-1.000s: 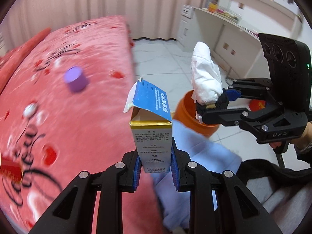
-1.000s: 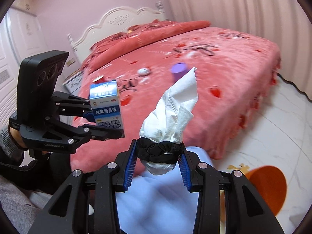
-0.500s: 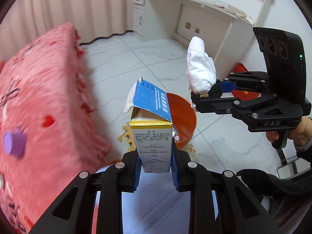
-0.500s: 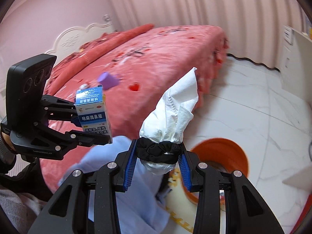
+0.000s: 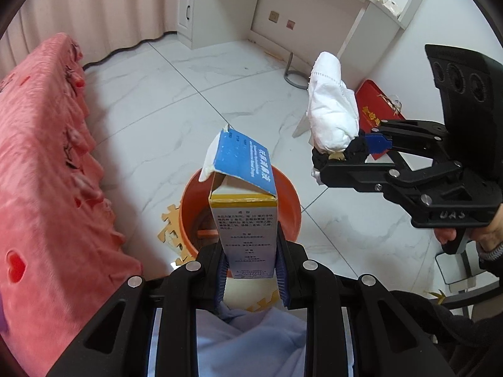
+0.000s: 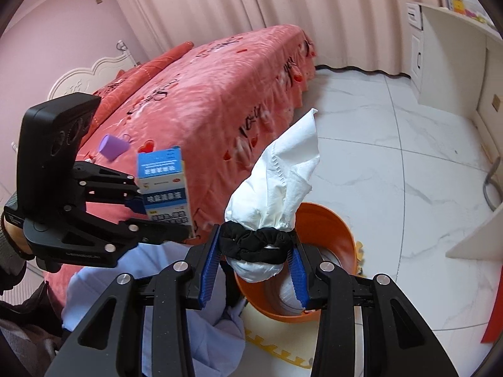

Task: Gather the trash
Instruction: 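Carry the medicine box and tissue bundle over the orange bin with both grippers, then open both grippers to drop the box and tissue into the bin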

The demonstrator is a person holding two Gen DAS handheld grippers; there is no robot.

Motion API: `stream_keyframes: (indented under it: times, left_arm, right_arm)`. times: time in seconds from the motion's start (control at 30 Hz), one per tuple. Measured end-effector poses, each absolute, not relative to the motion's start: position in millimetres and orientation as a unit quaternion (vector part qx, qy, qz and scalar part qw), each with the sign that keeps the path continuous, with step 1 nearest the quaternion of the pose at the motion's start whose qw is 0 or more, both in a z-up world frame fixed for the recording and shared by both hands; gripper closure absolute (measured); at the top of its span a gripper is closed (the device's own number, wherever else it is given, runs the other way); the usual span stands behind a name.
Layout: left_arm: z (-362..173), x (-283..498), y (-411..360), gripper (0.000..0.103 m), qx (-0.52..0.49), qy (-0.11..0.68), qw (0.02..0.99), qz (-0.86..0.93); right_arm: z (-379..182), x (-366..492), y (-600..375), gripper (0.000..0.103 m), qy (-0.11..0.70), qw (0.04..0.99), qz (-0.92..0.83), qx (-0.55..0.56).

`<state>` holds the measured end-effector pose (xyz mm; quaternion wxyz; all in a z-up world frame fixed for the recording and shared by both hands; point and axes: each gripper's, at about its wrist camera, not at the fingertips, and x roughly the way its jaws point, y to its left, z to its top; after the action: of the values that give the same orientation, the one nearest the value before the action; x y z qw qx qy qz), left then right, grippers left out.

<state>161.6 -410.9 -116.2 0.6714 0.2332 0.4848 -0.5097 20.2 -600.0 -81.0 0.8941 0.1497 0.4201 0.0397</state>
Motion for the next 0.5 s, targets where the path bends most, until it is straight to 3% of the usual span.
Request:
stream_keyframes:
  times: [0.27, 0.37, 0.5]
  left_arm:
    - [-137.3, 173.9, -438.4, 0.074, 0.234, 0.501, 0.658, -0.511]
    - [-139.0, 176.4, -440.8, 0.051, 0.233, 0.503, 0.665, -0.501]
    - [-138.6, 176.6, -438.9, 0.048, 0.231, 0.505, 0.666, -0.498]
  right_arm:
    - [-96.5, 31.4, -611.3, 0.063, 0.428, 0.889, 0.029, 0.162]
    - [-99.2, 34.8, -609.5, 0.063, 0.432, 0.886, 0.029, 0.165]
    - [-101.9, 35.2, -604.8, 0.063, 0.436, 0.884, 0.032, 0.163]
